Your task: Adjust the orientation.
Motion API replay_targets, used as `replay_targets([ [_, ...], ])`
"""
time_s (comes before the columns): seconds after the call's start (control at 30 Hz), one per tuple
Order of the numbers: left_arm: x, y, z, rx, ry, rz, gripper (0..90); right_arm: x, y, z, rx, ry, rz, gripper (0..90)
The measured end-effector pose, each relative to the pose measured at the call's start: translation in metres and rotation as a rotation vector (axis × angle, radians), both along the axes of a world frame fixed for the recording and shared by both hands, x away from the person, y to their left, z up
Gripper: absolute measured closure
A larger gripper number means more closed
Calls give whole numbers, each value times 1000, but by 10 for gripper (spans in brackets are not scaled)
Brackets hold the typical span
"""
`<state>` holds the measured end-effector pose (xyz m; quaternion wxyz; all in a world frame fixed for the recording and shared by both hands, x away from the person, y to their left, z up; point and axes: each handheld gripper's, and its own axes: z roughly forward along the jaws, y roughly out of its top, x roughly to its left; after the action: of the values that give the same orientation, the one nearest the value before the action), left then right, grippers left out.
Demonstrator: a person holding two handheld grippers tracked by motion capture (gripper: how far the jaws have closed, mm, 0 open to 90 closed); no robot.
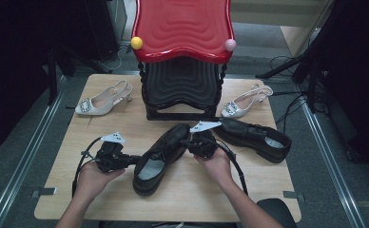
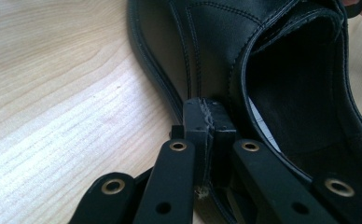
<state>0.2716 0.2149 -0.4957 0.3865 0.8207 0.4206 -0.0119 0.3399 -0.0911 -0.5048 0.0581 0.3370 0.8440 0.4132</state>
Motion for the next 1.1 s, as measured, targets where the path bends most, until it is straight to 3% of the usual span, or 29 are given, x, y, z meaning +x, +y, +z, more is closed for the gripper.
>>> replay_targets([
  [0.17, -3, 0, -1, -5, 0, 13, 896, 2, 5, 0, 6, 13, 2, 900],
  [0.43, -5, -7, -4, -26, 9, 23, 896, 4, 11, 0, -1, 1, 6, 900],
  [0.63, -7, -14, -5, -19, -3, 28, 896, 5, 11, 0, 0, -5, -1, 900],
  [1.1, -7, -35, -9, -38, -21, -13, 886, 6, 7, 4, 0, -8, -13, 900],
])
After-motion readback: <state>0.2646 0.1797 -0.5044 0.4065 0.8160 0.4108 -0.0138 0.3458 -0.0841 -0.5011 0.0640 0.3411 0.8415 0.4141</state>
